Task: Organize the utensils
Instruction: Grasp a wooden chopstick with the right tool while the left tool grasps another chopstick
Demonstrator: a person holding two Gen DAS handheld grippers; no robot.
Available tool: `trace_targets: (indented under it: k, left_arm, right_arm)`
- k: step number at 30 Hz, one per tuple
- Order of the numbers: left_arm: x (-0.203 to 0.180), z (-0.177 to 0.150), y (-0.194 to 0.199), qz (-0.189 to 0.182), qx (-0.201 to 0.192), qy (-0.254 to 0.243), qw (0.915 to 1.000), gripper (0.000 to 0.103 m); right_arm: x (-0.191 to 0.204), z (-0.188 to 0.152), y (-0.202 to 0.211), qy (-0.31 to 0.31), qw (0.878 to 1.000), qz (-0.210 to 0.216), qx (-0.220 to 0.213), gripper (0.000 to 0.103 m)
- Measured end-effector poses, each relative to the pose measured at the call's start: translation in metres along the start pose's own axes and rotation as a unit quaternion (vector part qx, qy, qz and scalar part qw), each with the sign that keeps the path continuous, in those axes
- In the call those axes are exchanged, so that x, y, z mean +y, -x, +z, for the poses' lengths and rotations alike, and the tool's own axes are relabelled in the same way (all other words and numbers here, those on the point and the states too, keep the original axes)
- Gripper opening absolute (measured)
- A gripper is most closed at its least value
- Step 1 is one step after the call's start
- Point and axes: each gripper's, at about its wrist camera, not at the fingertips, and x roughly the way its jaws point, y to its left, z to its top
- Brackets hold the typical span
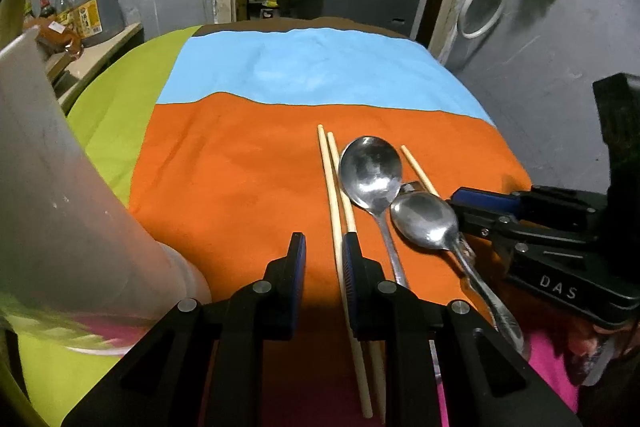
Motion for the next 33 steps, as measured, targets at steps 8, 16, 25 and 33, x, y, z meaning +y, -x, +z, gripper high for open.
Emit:
trace_targets:
  k: [8, 16, 25, 33]
  left_arm:
    - [-0.001, 0.009, -0.011, -0.001, 0.032, -0.009, 0.9994, 0.016]
    - [0.003, 0.009, -0.008, -0.026, 0.051, 0.010, 0.9983, 0.002]
    - [0.002, -0.015, 0.020, -0.037, 0.020, 0.022, 0.9989, 0.002]
    - [0.004, -0.032, 0.066, -0.067, -0.085, 0.023, 0.9939, 0.002]
  right_arm:
    - [0.010, 0.011, -0.012, 0.034, 0.998, -0.043, 0.019, 0.019]
    - [-0.007, 0.012, -0.008, -0.034, 0.998, -0.012, 0.042, 0.006]
    - [-0.021, -0.019, 0.031, -0.124, 0.992, 0.023, -0.012, 0.003]
    - [0.006, -0.034, 0.079, -0.077, 0.988, -0.033, -0.127, 0.003]
